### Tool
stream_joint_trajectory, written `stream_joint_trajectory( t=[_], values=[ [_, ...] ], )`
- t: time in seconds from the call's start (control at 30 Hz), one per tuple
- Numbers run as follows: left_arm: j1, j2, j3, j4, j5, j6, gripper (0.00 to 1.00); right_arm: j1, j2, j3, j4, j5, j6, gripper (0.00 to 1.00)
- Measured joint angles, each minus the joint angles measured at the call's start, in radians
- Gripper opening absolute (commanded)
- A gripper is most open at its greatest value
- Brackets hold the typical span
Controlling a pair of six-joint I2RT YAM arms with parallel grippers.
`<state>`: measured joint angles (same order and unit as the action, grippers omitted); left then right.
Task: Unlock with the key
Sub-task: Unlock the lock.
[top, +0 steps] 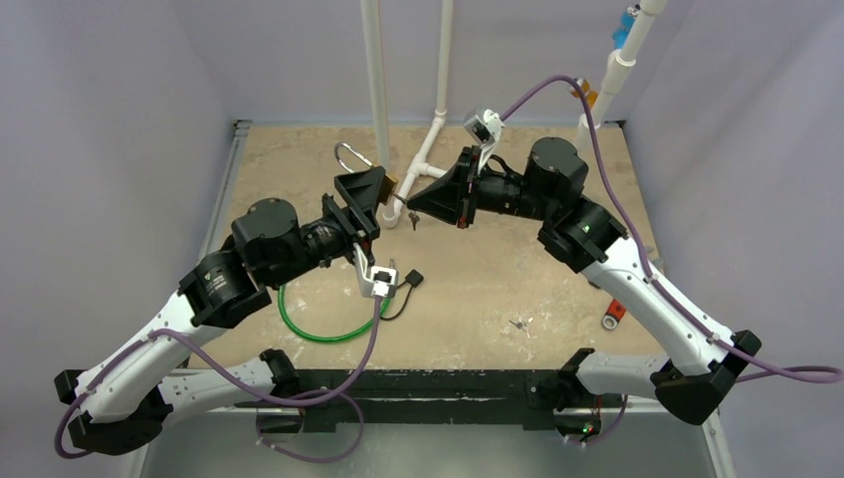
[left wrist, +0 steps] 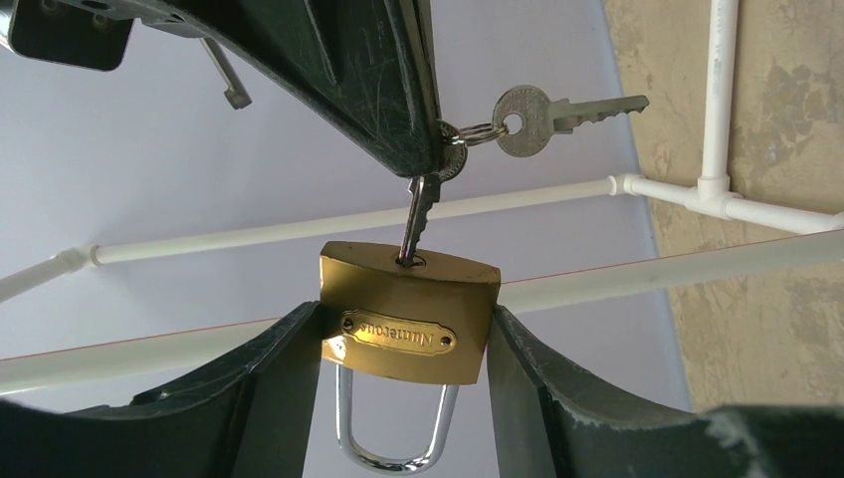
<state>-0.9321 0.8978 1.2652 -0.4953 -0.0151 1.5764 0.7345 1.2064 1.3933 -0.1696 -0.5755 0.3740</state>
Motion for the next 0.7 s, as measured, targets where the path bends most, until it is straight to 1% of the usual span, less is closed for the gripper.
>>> stream_joint_trajectory(
  t=[0.7],
  values=[
    [-0.031, -0.016, -0.006, 0.001, -0.028, 0.04, 0.0, 0.027, 0.019, 0.0, -0.003, 0.0, 0.018, 0.0]
  ],
)
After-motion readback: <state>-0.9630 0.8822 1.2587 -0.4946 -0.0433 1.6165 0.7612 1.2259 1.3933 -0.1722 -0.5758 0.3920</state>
